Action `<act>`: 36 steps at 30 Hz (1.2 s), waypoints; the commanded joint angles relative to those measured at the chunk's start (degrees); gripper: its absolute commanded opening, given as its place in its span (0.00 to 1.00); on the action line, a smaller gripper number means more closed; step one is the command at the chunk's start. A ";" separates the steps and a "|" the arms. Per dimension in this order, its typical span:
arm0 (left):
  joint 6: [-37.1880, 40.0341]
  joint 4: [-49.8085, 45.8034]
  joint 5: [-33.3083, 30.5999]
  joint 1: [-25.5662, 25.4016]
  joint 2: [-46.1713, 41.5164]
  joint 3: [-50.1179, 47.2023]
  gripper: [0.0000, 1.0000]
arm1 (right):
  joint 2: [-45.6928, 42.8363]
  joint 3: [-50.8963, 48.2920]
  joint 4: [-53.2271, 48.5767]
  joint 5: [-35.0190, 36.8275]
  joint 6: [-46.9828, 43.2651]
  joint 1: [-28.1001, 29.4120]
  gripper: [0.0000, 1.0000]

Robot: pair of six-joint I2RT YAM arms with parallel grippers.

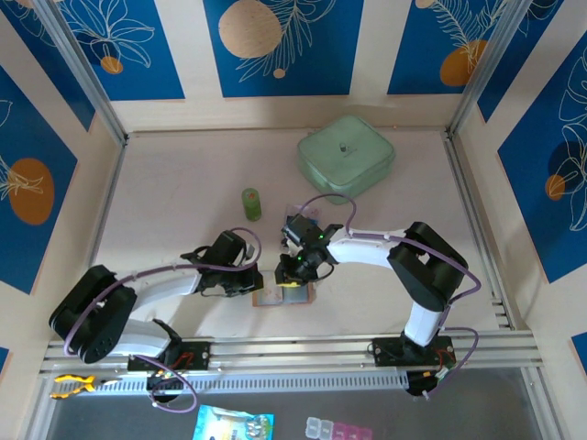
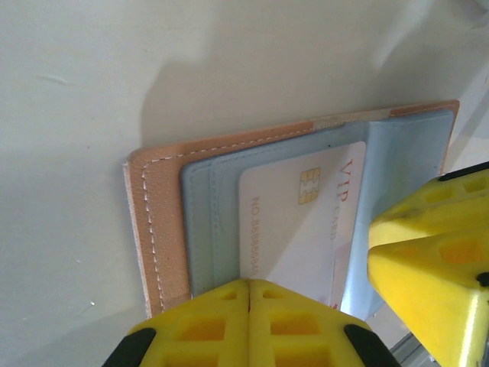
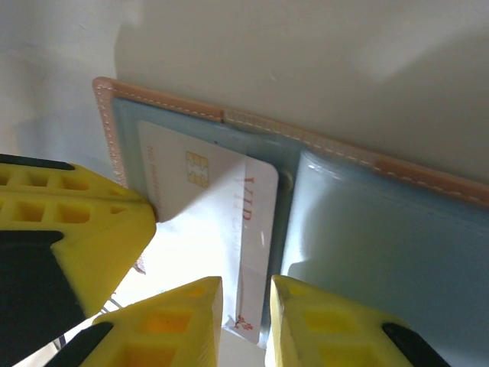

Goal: Take the credit cards out of the card holder

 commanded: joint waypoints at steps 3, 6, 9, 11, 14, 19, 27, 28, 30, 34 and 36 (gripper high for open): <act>0.49 -1.74 -0.42 -0.44 0.86 0.19 0.05 | 0.24 -1.30 0.98 -1.34 0.88 -0.44 0.25; 0.54 -2.11 -0.69 -0.42 1.00 0.14 0.05 | 0.76 -1.38 1.56 -1.85 1.01 -0.39 0.25; 0.54 -2.33 -0.82 -0.34 1.08 0.10 0.04 | 1.09 -1.87 2.97 -2.78 1.32 -0.59 0.24; 0.62 -2.47 -0.86 -0.36 1.26 0.25 0.04 | 1.32 -2.24 3.69 -3.21 1.56 -0.61 0.23; 0.78 -2.78 -0.82 -0.36 1.53 0.36 0.04 | 1.66 -2.61 4.32 -3.43 1.80 -0.74 0.22; 0.81 -3.04 -0.91 -0.39 1.96 0.47 0.04 | 2.20 -3.22 4.82 -3.61 1.85 -0.84 0.22; 0.89 -2.89 -0.65 -0.31 2.87 0.89 0.04 | 1.52 -4.09 7.63 -5.46 2.76 -1.00 0.16; 0.95 -2.90 -0.64 -0.37 2.96 0.96 0.04 | 1.27 -4.24 8.13 -5.64 2.77 -1.11 0.16; 0.90 -2.95 -0.49 -0.29 3.25 1.18 0.04 | 0.85 -4.50 9.03 -6.18 2.94 -1.29 0.15; 0.91 -2.95 -0.47 -0.37 3.56 1.32 0.04 | 0.40 -5.38 10.95 -7.44 3.64 -1.61 0.14; 0.96 -3.03 -0.48 -0.29 3.47 1.38 0.04 | 0.23 -5.78 11.91 -7.93 3.95 -1.86 0.13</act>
